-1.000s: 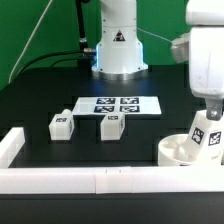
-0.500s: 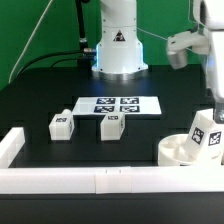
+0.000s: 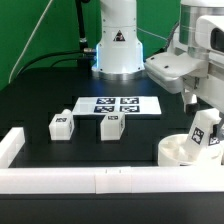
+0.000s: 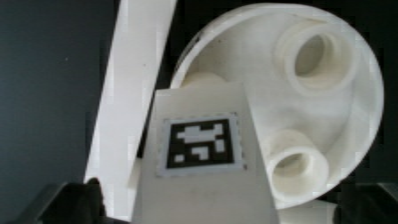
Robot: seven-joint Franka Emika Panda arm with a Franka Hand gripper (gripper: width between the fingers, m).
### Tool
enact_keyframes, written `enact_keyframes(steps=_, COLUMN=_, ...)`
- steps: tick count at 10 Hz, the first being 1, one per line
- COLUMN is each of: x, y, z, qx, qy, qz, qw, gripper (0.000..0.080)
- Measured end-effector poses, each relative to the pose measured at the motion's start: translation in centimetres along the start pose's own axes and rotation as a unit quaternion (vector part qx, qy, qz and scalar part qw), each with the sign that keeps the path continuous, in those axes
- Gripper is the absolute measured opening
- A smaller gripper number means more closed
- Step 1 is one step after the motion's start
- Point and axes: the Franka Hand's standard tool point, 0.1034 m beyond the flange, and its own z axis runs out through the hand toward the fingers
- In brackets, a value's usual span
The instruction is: Assemble stool
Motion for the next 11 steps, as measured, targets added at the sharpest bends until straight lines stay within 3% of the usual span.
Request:
enact_keyframes(steps=1, x=-0.02, y=-0.02, z=0.02, qx=0.000, qy=0.000, qz=0.015, qw=1.000, gripper=0.0649)
enact_keyframes(steps=3, x=-0.03, y=-0.02, z=0.02, qx=0.000, qy=0.000, qz=0.064, qw=0.998, gripper=0.0388)
enact_keyframes(steps=4, x=-0.03, y=-0.05, z=0.04, qx=0.001, qy=0.000, qz=0.088, qw=0.996, gripper=0.0337)
enact_keyframes(steps=8, x=-0.15, y=-0.09, z=0.13, qx=0.001, qy=0.002, qz=0.231, qw=0.973, gripper=0.0337)
enact_keyframes(steps=11, x=-0.71, y=-0.04, z=0.15, qx=-0.001, qy=0.002, qz=0.347, qw=0.938, gripper=0.0337)
